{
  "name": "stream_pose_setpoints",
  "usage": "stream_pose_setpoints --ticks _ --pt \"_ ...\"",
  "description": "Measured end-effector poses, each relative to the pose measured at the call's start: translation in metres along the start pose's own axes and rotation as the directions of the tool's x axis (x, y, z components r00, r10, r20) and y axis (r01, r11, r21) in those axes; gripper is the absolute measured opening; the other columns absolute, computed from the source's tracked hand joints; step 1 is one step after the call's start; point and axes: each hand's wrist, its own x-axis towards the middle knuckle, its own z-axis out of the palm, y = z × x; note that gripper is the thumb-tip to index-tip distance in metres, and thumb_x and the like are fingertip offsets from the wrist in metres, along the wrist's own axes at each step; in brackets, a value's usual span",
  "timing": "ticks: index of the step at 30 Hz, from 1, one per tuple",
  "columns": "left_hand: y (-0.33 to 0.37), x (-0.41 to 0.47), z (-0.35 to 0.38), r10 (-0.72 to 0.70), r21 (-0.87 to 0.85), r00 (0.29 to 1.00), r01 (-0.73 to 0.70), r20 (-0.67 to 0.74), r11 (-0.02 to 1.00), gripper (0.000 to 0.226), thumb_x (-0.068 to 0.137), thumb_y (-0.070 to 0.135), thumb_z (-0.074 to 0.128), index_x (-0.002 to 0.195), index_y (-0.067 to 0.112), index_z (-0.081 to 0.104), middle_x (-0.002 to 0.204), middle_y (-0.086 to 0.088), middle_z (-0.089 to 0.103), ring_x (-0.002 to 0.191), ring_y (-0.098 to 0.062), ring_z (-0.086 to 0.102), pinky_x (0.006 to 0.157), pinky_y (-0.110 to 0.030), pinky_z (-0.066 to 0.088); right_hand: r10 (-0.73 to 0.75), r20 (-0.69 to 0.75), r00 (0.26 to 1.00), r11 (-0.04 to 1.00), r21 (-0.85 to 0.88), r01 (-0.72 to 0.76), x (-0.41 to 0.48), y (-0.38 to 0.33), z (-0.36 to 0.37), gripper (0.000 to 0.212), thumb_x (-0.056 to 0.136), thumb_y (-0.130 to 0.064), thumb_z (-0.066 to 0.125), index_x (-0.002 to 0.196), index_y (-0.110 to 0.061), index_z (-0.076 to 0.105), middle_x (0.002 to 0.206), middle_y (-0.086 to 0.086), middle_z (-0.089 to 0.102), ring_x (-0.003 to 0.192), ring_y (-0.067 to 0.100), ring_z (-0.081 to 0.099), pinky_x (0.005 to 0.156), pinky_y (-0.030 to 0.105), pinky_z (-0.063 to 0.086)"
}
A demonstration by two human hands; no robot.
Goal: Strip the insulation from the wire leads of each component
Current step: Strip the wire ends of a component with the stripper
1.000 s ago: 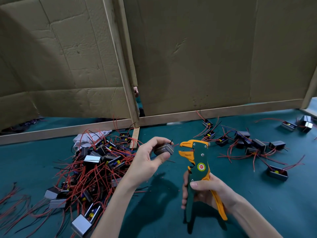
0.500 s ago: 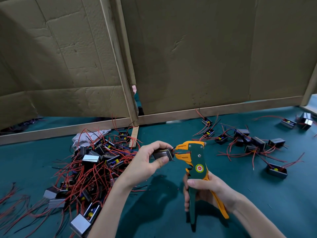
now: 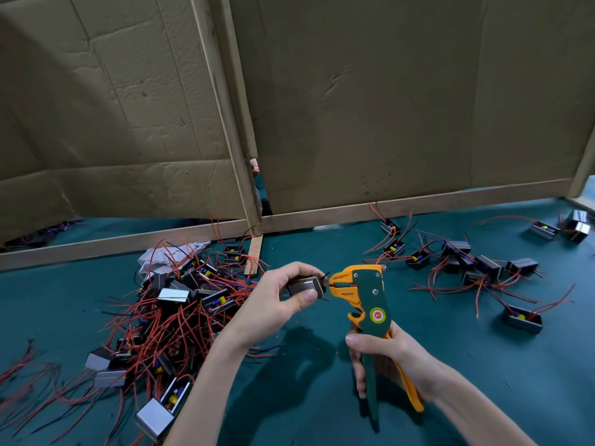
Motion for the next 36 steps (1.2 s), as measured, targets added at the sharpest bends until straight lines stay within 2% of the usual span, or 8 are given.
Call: stream_pose_setpoints --ticks 2,6,10,12,15,19,23,36 --pt "0.000 0.000 -0.001 0.002 -0.003 1.000 -0.002 -0.018 1.000 0.019 0.082 0.020 0.061 0.099 0.029 0.065 0.096 0.008 0.068 0.091 -0.008 0.061 0.082 -0.019 0.047 -0.003 -0.055 0.998 1.000 0.021 0.004 0.001 0.003 0.008 0.031 0.066 -0.030 0.083 0.070 -0.010 0.060 0.055 0.019 0.053 0.044 0.028 0.053 0.050 0.035 0.051" --pt "-0.004 0.003 0.000 -0.004 0.025 0.998 0.005 -0.063 1.000 0.019 0.089 0.009 0.062 0.105 0.020 0.063 0.100 0.003 0.068 0.096 -0.010 0.063 0.087 -0.023 0.047 -0.027 -0.270 0.962 1.000 -0.011 0.025 0.007 0.012 0.020 0.037 0.053 -0.041 0.080 0.054 -0.014 0.055 0.048 0.014 0.046 0.037 0.023 0.043 0.041 0.026 0.042" --pt "-0.007 0.004 0.003 0.021 0.090 0.994 -0.011 -0.109 0.996 0.025 0.091 0.004 0.059 0.106 0.024 0.062 0.101 0.009 0.068 0.098 -0.007 0.062 0.090 -0.022 0.047 -0.068 -0.118 0.991 0.971 0.219 0.093 0.006 0.002 0.013 0.027 0.065 -0.017 0.077 0.081 -0.006 0.058 0.068 0.024 0.056 0.058 0.034 0.058 0.058 0.044 0.053" --pt "-0.005 0.004 0.002 0.060 0.144 0.987 -0.038 -0.149 0.989 0.030 0.089 0.003 0.061 0.106 0.028 0.061 0.103 0.012 0.067 0.100 -0.003 0.061 0.091 -0.017 0.045 -0.103 -0.068 0.992 0.967 0.228 0.116 0.004 -0.005 0.003 0.030 0.067 -0.015 0.076 0.085 -0.002 0.056 0.075 0.026 0.057 0.067 0.037 0.060 0.066 0.049 0.054" --pt "-0.001 0.004 0.002 0.161 0.272 0.972 -0.110 -0.171 0.956 0.036 0.086 0.001 0.064 0.105 0.031 0.059 0.103 0.013 0.064 0.099 0.001 0.056 0.087 -0.008 0.037 -0.135 -0.015 0.991 0.974 0.181 0.136 0.001 -0.010 -0.008 0.030 0.069 -0.016 0.075 0.087 -0.001 0.057 0.077 0.027 0.058 0.069 0.037 0.061 0.069 0.050 0.053" --pt "0.002 0.004 0.005 0.232 0.385 0.963 -0.165 -0.135 0.908 0.028 0.081 0.005 0.070 0.104 0.021 0.064 0.098 0.010 0.063 0.095 -0.009 0.056 0.090 -0.027 0.041 -0.102 0.026 0.994 0.986 0.136 0.097 0.001 -0.009 -0.011 0.027 0.071 -0.017 0.075 0.087 -0.002 0.059 0.078 0.027 0.059 0.070 0.038 0.062 0.069 0.049 0.054" --pt "0.004 0.004 0.007 0.254 0.424 0.958 -0.175 -0.136 0.888 0.026 0.078 0.005 0.073 0.100 0.017 0.066 0.096 0.011 0.063 0.093 -0.004 0.055 0.095 -0.041 0.041 -0.072 0.063 0.995 0.994 0.088 0.066 0.002 -0.006 -0.010 0.025 0.074 -0.019 0.075 0.088 -0.003 0.060 0.078 0.025 0.060 0.072 0.038 0.062 0.069 0.047 0.054" --pt "0.003 0.004 0.010 0.247 0.427 0.963 -0.182 -0.103 0.886 0.031 0.080 0.004 0.071 0.107 0.019 0.067 0.097 0.007 0.062 0.094 -0.009 0.054 0.088 -0.042 0.044 -0.071 0.086 0.994 0.995 0.079 0.064 0.003 -0.004 -0.011 0.027 0.077 -0.019 0.074 0.089 -0.001 0.057 0.079 0.025 0.059 0.072 0.037 0.061 0.072 0.050 0.053"
